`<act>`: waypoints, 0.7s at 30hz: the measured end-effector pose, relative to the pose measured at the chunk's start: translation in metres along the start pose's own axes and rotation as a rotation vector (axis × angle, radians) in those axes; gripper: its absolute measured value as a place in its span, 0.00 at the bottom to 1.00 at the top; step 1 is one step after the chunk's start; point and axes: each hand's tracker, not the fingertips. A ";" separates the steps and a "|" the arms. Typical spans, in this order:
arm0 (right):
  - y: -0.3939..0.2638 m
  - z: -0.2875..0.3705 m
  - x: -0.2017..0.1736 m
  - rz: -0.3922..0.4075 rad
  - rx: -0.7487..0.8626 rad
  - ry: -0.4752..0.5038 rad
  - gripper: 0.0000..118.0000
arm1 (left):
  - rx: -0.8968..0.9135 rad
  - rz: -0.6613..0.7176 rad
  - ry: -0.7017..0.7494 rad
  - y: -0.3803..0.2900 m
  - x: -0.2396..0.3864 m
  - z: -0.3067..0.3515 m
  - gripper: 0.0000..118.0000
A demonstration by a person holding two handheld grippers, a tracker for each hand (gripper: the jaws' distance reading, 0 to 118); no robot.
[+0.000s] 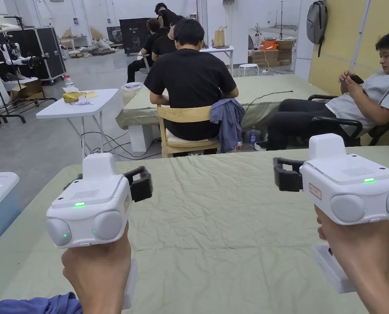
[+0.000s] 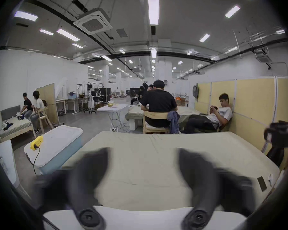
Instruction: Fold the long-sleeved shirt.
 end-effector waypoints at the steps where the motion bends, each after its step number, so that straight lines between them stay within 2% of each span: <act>1: 0.000 -0.001 0.001 -0.008 -0.004 0.004 1.00 | -0.030 0.011 0.007 0.003 0.000 -0.004 0.97; 2: -0.001 0.001 0.001 -0.047 0.005 0.048 1.00 | -0.014 0.028 -0.017 0.007 -0.004 -0.003 0.98; 5: 0.001 0.002 0.005 -0.091 0.020 0.053 1.00 | -0.029 -0.002 -0.043 0.008 -0.008 -0.009 1.00; 8: 0.002 0.003 0.005 -0.092 0.024 0.044 1.00 | -0.029 -0.039 -0.039 0.005 -0.001 -0.004 1.00; 21: 0.005 0.004 0.012 -0.088 0.043 0.039 1.00 | -0.041 -0.046 -0.090 0.008 0.008 -0.004 1.00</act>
